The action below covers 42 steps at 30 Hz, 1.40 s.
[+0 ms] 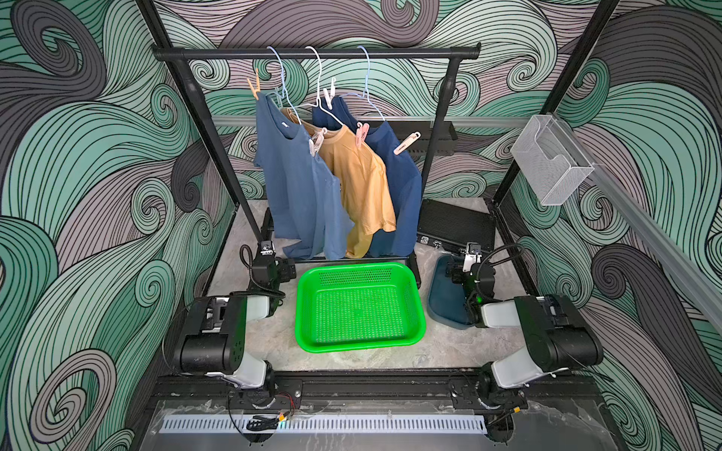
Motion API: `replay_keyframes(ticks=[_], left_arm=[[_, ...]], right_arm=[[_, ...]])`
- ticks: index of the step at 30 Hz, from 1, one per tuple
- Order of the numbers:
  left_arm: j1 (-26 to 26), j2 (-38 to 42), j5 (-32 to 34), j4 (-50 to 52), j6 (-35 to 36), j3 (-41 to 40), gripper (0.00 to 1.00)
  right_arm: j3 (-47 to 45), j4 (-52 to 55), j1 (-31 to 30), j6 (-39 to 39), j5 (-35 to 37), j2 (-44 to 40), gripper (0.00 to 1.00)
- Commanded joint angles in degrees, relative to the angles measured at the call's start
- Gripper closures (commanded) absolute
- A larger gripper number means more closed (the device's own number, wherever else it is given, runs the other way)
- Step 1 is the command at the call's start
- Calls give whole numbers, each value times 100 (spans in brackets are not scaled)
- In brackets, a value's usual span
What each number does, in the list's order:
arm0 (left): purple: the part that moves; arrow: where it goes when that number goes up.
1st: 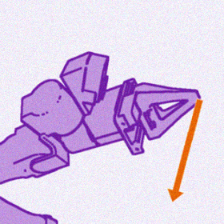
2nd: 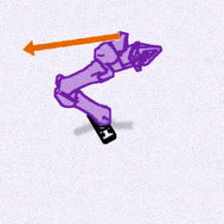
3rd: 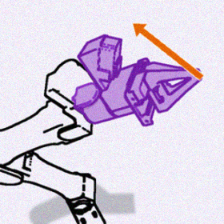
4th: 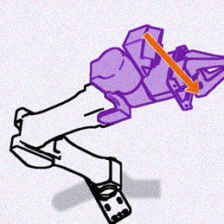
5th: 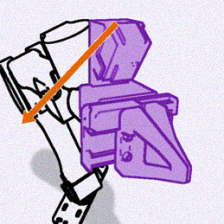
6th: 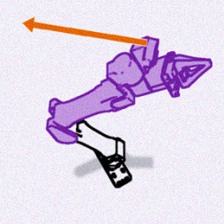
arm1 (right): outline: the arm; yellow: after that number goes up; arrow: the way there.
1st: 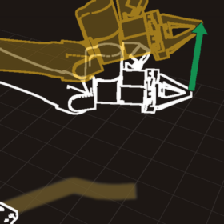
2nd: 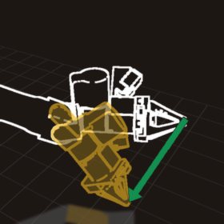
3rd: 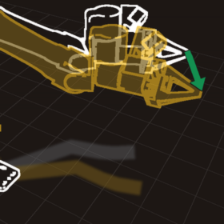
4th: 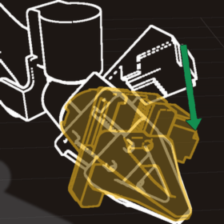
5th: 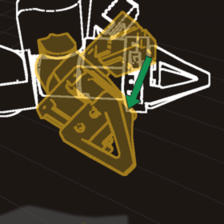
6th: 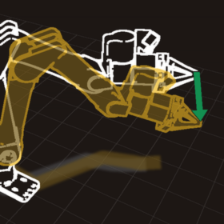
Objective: Remove the clothespins securing t-shirts to the hanger
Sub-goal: Pick up the hanger from the clothes rail.
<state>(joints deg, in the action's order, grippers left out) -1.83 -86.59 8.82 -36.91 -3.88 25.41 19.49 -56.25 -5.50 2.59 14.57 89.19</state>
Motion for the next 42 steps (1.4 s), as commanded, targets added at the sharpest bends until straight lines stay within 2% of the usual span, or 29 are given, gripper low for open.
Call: replay_keyframes(ticks=[1, 9, 16, 24, 27, 31, 33, 35, 38, 42], left_arm=[[-42, -86, 101, -124, 46, 174, 1], [-46, -91, 91, -117, 46, 166, 2], [-46, -92, 99, -113, 49, 179, 1], [-46, -64, 94, -139, 55, 153, 2], [-33, 203, -147, 107, 358, 264, 1], [7, 1415, 174, 2067, -121, 886, 1], [7, 1871, 158, 2719, -254, 1069, 1], [10, 2313, 171, 3347, -409, 1239, 1], [52, 2967, -147, 4278, -568, 1456, 1], [277, 3735, -511, 4955, -859, 1855, 1]], right_arm=[[90, -81, 15, -23, 11, 43, 1], [95, -64, 31, -30, -12, 42, 1], [222, 234, 266, -153, -523, 21, 1], [208, 227, 275, -158, -543, 3, 1], [146, 311, 269, -92, -717, -258, 1], [420, 1676, 169, -67, -467, -1414, 1], [550, 1994, 153, -447, -162, -1905, 1], [795, 2643, 95, -468, -24, -2470, 1], [1468, 4147, 62, -711, 515, -3078, 1], [2602, 6079, 2, -1007, 249, -3593, 1]])
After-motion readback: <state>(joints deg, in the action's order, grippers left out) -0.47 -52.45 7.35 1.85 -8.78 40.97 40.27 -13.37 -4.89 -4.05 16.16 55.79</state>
